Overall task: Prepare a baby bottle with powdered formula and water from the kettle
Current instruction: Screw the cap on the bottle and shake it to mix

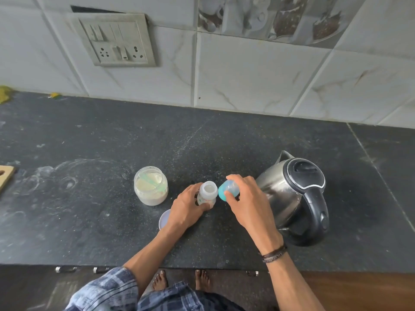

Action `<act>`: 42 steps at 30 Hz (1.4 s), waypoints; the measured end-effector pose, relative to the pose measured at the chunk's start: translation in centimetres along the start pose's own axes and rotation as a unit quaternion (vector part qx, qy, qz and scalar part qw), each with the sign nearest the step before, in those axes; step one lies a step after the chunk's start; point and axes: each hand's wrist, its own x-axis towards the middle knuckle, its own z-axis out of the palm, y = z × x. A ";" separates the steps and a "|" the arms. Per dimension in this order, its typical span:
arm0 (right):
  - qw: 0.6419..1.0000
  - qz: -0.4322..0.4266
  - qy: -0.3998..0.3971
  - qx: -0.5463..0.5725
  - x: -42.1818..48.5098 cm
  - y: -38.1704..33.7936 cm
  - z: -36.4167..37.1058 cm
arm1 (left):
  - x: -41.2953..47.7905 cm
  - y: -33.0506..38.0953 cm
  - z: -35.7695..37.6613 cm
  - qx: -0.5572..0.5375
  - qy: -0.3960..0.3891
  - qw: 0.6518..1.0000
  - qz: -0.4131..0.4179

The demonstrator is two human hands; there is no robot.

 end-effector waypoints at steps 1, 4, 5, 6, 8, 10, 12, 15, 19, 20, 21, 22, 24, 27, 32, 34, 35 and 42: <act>1.000 0.006 -0.003 0.012 -0.1 -0.2 -0.3 | 0.1 0.0 0.0 0.002 -0.002 1.000 -0.001; 0.999 0.005 -0.006 0.046 -0.5 -0.8 -0.8 | 0.2 -0.1 0.1 0.005 -0.007 1.000 -0.003; 0.998 -0.001 -0.003 0.060 -0.6 -1.0 -1.0 | 0.3 -0.1 0.1 0.004 -0.008 1.000 -0.002; 0.997 -0.005 -0.001 0.072 -0.6 -1.0 -1.1 | 0.3 -0.1 0.1 0.002 -0.009 1.000 -0.001; 0.996 -0.012 0.001 0.084 -0.6 -1.1 -1.1 | 0.3 -0.1 0.0 -0.002 -0.009 1.000 0.002; 0.996 -0.012 0.002 0.090 -0.6 -1.1 -0.9 | 0.3 0.0 -0.1 -0.002 -0.011 1.000 0.003; 0.995 -0.010 0.003 0.100 -0.5 -0.9 -0.7 | 0.2 0.1 -0.2 0.004 -0.012 1.000 0.006; 0.994 -0.016 0.001 0.107 -0.6 -0.9 -0.2 | 0.2 0.2 -0.3 0.009 -0.012 1.000 0.010; 0.992 -0.031 0.002 0.120 -0.3 -0.9 0.2 | 0.2 0.3 -0.3 0.013 -0.009 1.000 0.018; 0.992 -0.033 0.003 0.123 -0.3 -0.9 0.3 | 0.2 0.3 -0.4 0.014 -0.009 1.000 0.018; 0.991 -0.035 0.004 0.128 -0.2 -1.0 0.4 | 0.2 0.3 -0.4 0.014 -0.009 1.000 0.019; 0.990 -0.036 0.005 0.134 -0.2 -1.0 0.6 | 0.1 0.3 -0.4 0.015 -0.009 1.000 0.020; 0.989 -0.039 0.009 0.139 -0.1 -1.0 0.8 | 0.1 0.2 -0.4 0.017 -0.007 1.000 0.023; 0.989 -0.041 0.012 0.139 0.0 -0.9 1.1 | 0.1 0.2 -0.4 0.017 -0.008 1.000 0.023; 0.989 -0.049 0.008 0.139 0.2 -0.9 1.7 | 0.2 0.0 -0.4 0.025 -0.007 0.999 0.021; 0.989 -0.052 0.004 0.140 0.4 -1.0 1.9 | 0.2 -0.1 -0.4 0.027 -0.010 0.999 0.019; 0.989 -0.055 0.002 0.140 0.4 -1.1 1.9 | 0.3 -0.1 -0.3 0.027 -0.013 0.999 0.018; 0.991 -0.071 -0.010 0.114 1.2 -1.6 1.7 | 0.3 -0.2 -0.3 0.027 -0.011 0.999 0.019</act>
